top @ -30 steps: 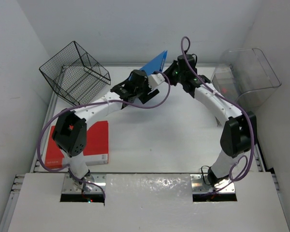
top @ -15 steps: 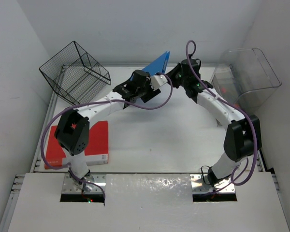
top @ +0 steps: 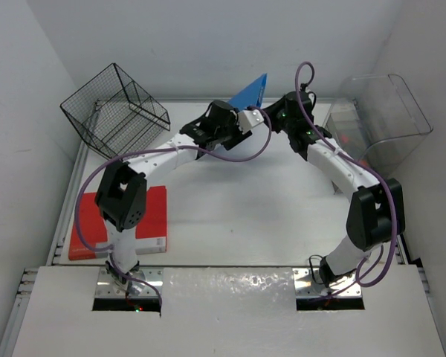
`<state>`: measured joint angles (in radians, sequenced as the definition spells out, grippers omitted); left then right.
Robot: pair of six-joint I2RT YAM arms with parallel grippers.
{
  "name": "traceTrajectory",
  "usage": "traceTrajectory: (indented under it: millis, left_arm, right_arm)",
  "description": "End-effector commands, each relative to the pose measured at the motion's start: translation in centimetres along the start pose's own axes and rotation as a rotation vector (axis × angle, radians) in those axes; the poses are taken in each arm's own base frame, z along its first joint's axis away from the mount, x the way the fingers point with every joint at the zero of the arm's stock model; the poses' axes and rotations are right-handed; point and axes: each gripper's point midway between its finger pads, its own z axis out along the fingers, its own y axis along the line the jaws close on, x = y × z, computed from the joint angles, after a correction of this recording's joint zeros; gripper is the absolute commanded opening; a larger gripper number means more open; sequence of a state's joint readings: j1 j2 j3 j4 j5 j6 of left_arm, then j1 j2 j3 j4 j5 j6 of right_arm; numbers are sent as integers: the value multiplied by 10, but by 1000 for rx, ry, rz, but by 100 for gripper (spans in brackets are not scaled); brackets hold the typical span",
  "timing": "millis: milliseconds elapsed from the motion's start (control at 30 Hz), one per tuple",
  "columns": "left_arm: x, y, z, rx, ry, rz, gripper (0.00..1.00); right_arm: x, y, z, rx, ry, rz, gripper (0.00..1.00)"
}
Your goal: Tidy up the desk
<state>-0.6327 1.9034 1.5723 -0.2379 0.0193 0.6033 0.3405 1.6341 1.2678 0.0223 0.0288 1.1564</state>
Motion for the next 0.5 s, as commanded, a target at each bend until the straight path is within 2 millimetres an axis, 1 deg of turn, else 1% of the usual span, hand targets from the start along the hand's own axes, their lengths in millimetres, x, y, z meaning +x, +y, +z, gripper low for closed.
traceTrajectory:
  millis: [0, 33, 100, 133, 167, 200, 233, 267, 300, 333, 367, 467]
  left_arm:
    - [-22, 13, 17, -52, -52, -40, 47]
    - [-27, 5, 16, -5, -71, -40, 55]
    - [-23, -1, 14, 28, -68, -36, 65]
    - [-21, -7, 9, 49, -70, -29, 69]
    - [-20, -8, 7, 52, -74, -14, 75]
    - [-21, -8, 5, 45, -82, -8, 76]
    - [-18, -4, 1, 14, -75, -8, 76]
    - [-19, 1, 0, -12, -81, -14, 74]
    - [-22, 7, 2, -44, -87, -20, 71]
    - [-22, 19, 1, -103, -75, -30, 63]
    - [-26, 24, 3, -130, -83, -40, 61]
    - [-23, 28, 13, -170, -76, -36, 55]
  right_arm:
    - [50, 75, -38, -252, 182, -21, 0]
    - [48, 76, -38, -257, 176, -16, 0]
    - [46, 76, -36, -253, 167, -26, 0]
    - [43, 78, -36, -249, 155, -32, 0]
    - [43, 79, -35, -250, 156, -37, 0]
    - [43, 80, -34, -250, 154, -35, 0]
    - [42, 82, -33, -258, 156, -31, 0]
    - [44, 84, -33, -265, 166, -14, 0]
    - [47, 84, -33, -270, 175, -8, 0]
    - [51, 84, -32, -273, 184, -5, 0]
    - [52, 83, -33, -273, 187, 5, 0]
    - [58, 84, -37, -282, 198, 32, 0]
